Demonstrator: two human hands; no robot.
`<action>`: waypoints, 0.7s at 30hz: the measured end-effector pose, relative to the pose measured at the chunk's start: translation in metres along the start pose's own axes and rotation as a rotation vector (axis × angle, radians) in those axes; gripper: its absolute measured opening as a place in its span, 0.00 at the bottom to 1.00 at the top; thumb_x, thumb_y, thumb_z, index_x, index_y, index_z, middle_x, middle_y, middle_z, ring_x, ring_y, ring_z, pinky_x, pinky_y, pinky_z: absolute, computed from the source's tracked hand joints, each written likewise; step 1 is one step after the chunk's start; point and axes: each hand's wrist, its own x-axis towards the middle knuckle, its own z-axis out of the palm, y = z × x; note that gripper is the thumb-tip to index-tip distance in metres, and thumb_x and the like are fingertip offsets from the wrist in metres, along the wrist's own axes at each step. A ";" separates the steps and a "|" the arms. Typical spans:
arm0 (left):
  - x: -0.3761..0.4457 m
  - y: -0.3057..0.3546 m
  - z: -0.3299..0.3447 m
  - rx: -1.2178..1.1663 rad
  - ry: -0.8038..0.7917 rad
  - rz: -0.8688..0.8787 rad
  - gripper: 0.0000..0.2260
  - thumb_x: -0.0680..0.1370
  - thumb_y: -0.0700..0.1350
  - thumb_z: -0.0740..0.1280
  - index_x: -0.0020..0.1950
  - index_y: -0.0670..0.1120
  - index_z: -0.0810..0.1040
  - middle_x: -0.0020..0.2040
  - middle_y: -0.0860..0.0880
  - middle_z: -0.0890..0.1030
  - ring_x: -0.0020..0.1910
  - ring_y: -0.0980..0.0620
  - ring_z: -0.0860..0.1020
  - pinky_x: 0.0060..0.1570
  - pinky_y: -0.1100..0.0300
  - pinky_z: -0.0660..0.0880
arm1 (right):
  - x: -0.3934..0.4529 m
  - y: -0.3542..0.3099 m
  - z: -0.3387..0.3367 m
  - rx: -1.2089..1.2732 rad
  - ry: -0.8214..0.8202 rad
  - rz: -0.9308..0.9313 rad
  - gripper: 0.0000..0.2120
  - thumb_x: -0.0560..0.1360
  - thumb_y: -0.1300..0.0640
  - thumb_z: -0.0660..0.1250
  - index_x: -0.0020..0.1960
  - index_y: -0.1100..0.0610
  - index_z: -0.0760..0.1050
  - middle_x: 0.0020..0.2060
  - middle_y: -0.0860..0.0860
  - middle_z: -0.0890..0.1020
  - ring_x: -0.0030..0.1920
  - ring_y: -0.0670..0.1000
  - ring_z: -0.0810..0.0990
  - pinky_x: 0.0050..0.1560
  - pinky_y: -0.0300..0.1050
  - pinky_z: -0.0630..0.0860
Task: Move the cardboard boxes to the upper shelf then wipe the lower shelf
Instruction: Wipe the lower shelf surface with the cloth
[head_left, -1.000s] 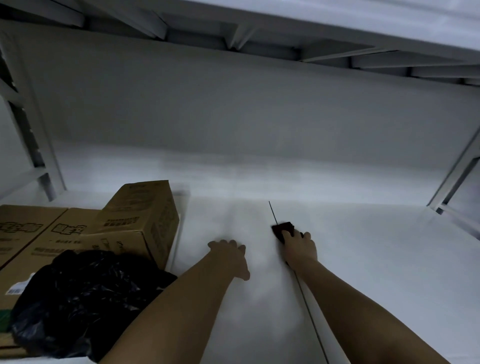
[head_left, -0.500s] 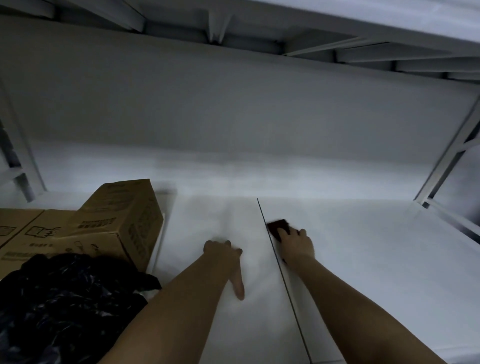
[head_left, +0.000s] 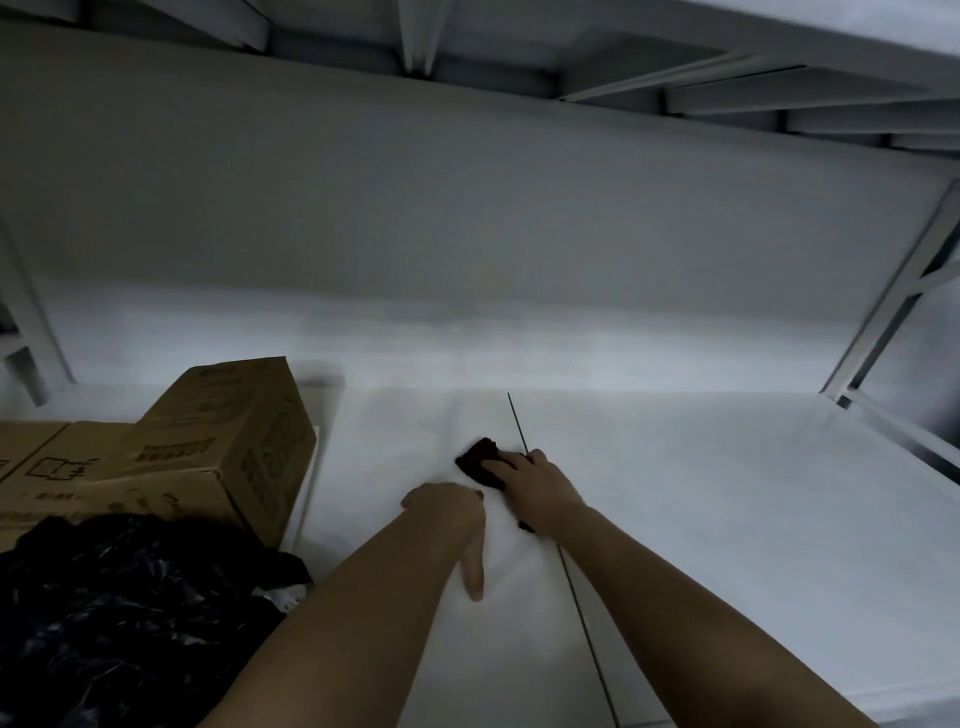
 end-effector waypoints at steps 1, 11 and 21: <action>0.000 0.001 -0.001 -0.011 -0.004 0.006 0.56 0.66 0.59 0.76 0.78 0.50 0.38 0.77 0.44 0.52 0.74 0.42 0.58 0.69 0.43 0.63 | -0.004 0.009 -0.001 -0.009 -0.004 0.012 0.25 0.80 0.61 0.53 0.77 0.50 0.57 0.75 0.52 0.62 0.67 0.58 0.65 0.63 0.50 0.67; 0.000 0.002 -0.002 -0.013 -0.003 0.030 0.52 0.65 0.58 0.77 0.78 0.51 0.47 0.76 0.45 0.57 0.73 0.42 0.62 0.67 0.43 0.66 | -0.027 0.032 -0.007 -0.008 -0.048 0.616 0.20 0.78 0.58 0.58 0.70 0.55 0.62 0.66 0.57 0.69 0.64 0.58 0.67 0.57 0.45 0.69; 0.000 0.002 0.000 -0.045 -0.011 -0.030 0.47 0.68 0.60 0.74 0.77 0.44 0.53 0.74 0.45 0.62 0.71 0.46 0.65 0.68 0.52 0.66 | -0.016 -0.019 0.003 0.043 0.073 0.076 0.27 0.79 0.60 0.58 0.76 0.52 0.58 0.73 0.53 0.64 0.67 0.59 0.64 0.62 0.49 0.66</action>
